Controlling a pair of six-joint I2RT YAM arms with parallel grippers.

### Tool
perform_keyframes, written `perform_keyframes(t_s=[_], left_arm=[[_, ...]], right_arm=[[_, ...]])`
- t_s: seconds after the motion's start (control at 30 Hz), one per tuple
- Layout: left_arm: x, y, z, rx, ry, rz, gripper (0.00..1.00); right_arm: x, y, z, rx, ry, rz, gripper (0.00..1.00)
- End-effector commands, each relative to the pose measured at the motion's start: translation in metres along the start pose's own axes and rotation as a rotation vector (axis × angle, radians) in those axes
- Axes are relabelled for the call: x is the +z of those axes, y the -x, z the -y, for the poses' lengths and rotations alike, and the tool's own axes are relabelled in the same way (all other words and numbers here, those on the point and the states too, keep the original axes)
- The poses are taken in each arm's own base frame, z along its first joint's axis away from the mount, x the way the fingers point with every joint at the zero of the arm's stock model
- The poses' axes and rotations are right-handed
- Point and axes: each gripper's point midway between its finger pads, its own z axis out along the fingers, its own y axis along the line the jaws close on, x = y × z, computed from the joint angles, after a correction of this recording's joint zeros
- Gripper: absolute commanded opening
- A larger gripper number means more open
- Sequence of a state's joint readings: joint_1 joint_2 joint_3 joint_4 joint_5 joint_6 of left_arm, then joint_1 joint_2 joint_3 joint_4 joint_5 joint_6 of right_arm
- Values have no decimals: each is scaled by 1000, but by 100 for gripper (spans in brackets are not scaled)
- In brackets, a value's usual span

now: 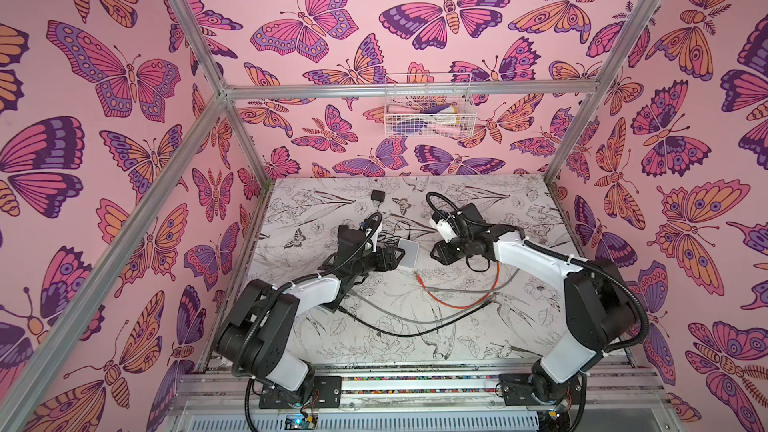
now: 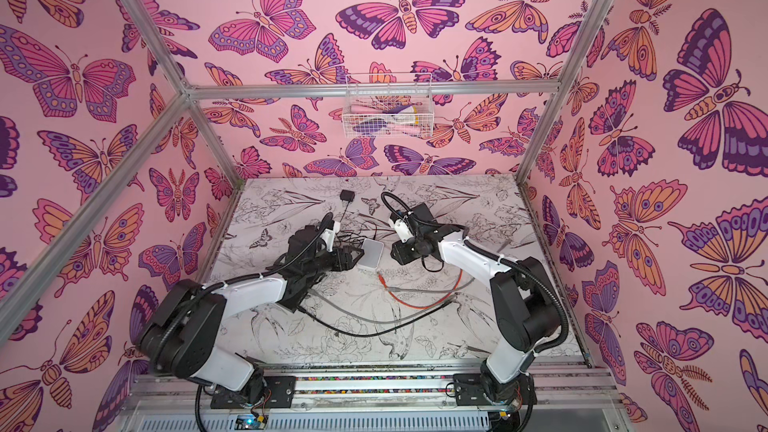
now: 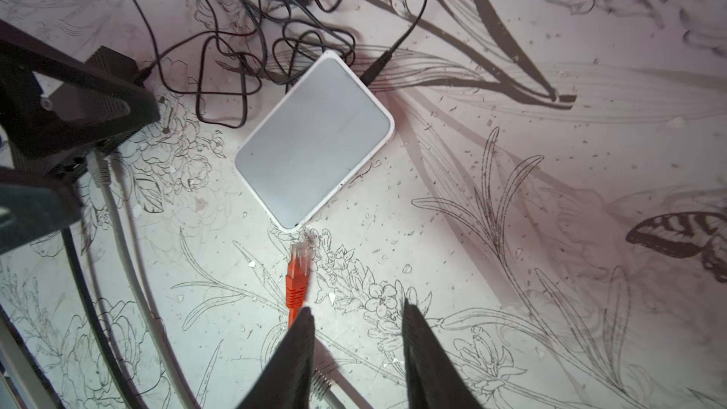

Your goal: Insert the plug into the switch port

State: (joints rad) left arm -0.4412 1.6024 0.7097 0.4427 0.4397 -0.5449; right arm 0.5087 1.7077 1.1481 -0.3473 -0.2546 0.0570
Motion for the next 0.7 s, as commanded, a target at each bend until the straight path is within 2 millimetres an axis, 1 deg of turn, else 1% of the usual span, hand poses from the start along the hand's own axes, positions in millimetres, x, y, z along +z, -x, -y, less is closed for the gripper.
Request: perform_keyframes(t_s=[0.0, 0.1, 0.2, 0.4, 0.47, 0.53, 0.67], left_arm=[[14, 9, 1, -3, -46, -5, 71], [29, 6, -9, -22, -43, -30, 70], [40, 6, -10, -48, -59, -44, 69], [63, -6, 6, -62, -104, -82, 69], [68, -7, 12, -74, -156, -81, 69], [68, -4, 17, -84, -208, -66, 69], [67, 1, -3, -109, -164, -57, 69]], right_arm=[[4, 11, -4, 3, 15, 34, 41], [7, 10, -3, 7, 11, 33, 43], [6, 9, -1, 5, 2, 32, 46], [9, 9, 6, 7, -31, 27, 49], [11, 10, 5, 15, -26, 27, 49], [13, 10, 5, 22, -22, 28, 49], [13, 8, 4, 29, -20, 25, 49]])
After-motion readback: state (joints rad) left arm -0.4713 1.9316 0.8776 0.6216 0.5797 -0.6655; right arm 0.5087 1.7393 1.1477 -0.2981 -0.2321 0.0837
